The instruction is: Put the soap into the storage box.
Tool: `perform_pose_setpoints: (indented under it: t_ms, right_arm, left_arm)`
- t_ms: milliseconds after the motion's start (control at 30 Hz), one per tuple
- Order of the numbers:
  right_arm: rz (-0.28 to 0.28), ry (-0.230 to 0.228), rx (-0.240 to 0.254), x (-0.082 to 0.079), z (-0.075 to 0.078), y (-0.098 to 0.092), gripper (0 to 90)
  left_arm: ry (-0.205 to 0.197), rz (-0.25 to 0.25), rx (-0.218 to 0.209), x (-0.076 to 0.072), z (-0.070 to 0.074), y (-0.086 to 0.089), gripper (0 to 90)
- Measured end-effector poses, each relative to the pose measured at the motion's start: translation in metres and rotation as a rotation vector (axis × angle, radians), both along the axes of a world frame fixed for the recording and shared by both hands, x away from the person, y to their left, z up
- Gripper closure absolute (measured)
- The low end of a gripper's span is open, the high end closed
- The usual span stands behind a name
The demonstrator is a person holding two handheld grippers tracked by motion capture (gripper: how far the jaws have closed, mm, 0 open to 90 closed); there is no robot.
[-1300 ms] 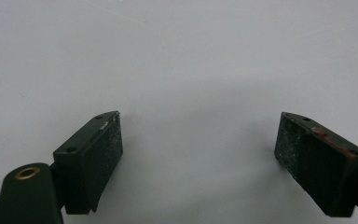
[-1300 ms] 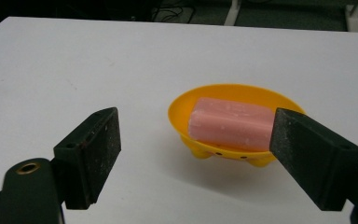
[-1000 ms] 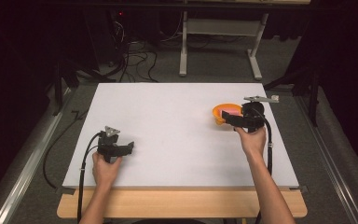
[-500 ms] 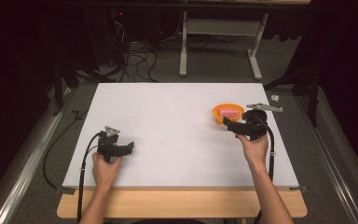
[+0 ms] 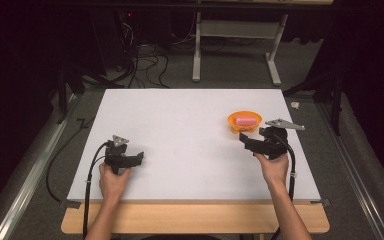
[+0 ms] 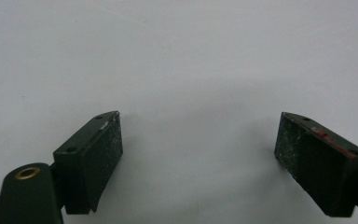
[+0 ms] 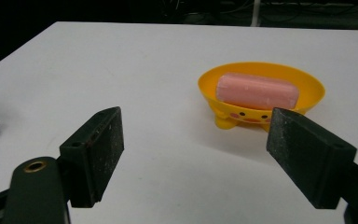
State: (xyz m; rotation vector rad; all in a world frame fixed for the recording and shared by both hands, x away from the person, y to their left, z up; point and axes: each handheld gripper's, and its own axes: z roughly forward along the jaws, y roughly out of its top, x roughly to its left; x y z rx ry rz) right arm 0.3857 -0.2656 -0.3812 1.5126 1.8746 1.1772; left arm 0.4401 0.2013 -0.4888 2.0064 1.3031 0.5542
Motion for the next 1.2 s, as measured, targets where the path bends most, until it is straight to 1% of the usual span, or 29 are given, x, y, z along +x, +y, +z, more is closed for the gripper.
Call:
perform_pose_setpoints:
  t_ms: [33,100,600,833,867,933,1033,1200]
  right_arm:
    - [0.005,-0.005,-0.003,-0.001,-0.001,0.0,19.6]
    - [0.007,-0.003,0.002,-0.003,-0.002,0.001,19.7]
    - [0.039,-0.001,-0.003,-0.011,-0.014,0.009,19.8]
    - [0.048,-0.006,0.005,-0.013,-0.019,0.013,20.1]
    - [0.049,-0.007,0.016,-0.014,-0.021,0.014,20.2]
    - [0.051,-0.007,0.021,-0.014,-0.022,0.015,20.2]
    - [0.056,-0.002,0.024,-0.014,-0.028,0.018,20.3]
    - [0.061,0.005,0.03,-0.014,-0.033,0.021,20.4]
  left_arm:
    - [0.0,0.0,0.0,0.0,0.0,0.0,15.5]
    - [-0.002,0.001,-0.001,0.0,0.0,0.0,15.5]
    - [-0.003,0.002,-0.002,0.0,0.0,0.0,15.5]
    - [-0.003,0.002,-0.003,0.0,0.0,0.0,15.5]
    - [-0.003,0.002,-0.002,0.0,0.0,0.0,15.5]
    - [-0.003,0.002,-0.002,0.0,0.0,0.0,15.5]
    - [-0.003,0.002,-0.002,0.0,0.0,0.0,15.5]
    - [-0.003,0.002,-0.002,0.0,0.0,0.0,15.5]
